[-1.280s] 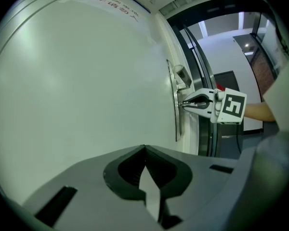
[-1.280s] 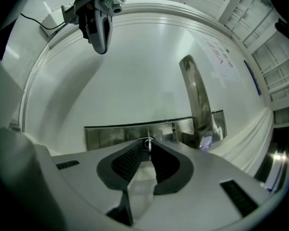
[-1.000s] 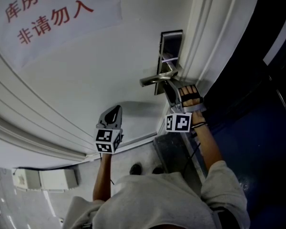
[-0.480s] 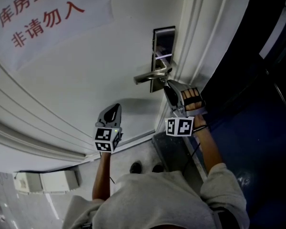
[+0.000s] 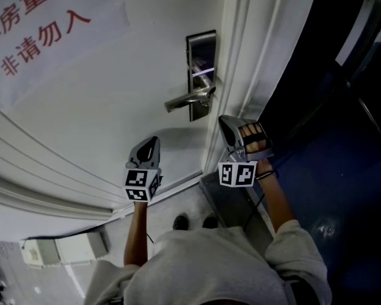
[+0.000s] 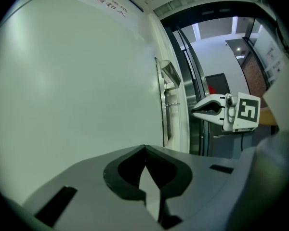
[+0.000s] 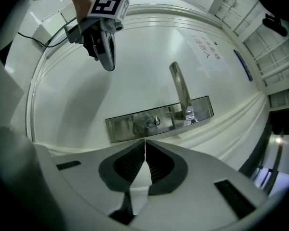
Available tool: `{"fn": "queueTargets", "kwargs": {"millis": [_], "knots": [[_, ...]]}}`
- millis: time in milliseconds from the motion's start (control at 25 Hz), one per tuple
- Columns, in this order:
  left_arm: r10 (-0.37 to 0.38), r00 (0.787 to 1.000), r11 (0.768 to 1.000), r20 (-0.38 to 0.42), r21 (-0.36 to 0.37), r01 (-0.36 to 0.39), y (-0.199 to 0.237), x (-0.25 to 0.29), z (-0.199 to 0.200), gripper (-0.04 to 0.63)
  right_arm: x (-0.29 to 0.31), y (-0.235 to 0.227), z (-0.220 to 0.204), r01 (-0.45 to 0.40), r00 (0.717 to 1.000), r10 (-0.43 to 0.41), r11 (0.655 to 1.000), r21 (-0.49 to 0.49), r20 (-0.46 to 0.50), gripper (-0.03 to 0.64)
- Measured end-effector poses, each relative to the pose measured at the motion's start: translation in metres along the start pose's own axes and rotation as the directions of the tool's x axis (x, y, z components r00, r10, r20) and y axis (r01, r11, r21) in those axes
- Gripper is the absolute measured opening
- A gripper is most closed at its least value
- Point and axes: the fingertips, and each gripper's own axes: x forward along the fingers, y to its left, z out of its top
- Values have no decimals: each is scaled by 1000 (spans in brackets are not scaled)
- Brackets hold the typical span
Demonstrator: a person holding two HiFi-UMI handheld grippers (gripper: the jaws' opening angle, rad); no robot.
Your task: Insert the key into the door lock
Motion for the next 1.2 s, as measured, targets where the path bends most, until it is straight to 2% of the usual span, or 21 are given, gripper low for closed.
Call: {"fn": "queueTargets", "kwargs": {"millis": [160, 280, 360, 520, 680, 800, 880, 1200], "knots": [[-11, 1000, 1000, 0, 2, 11, -4, 3, 0, 17, -3, 2, -3, -18, 1000, 19, 994, 105, -8, 26], [-17, 1000, 1000, 6, 4, 17, -5, 6, 1, 17, -8, -1, -8, -31, 999, 35, 961, 274, -9, 23], [-22, 1000, 1000, 11, 6, 22, -7, 8, 3, 17, -12, -4, -13, -39, 999, 46, 904, 426, -7, 23], [-41, 999, 999, 14, 8, 41, -13, 13, 4, 17, -22, -6, -28, -22, 999, 46, 747, 664, -19, 23], [-53, 998, 999, 16, 6, 52, -17, 16, 5, 17, -33, -5, -47, 6, 999, 38, 580, 814, -35, 23], [-54, 998, 999, 15, 2, 54, -18, 17, 5, 17, -43, -4, -63, 37, 998, 32, 478, 877, -59, 23], [-55, 998, 998, 16, 0, 55, -18, 17, 5, 17, -50, -1, -74, 58, 996, 33, 437, 897, -81, 23], [-50, 999, 999, 5, -2, 50, -15, 14, 0, 17, -82, 24, -116, 142, 983, 56, 358, 923, -173, 23]]}}
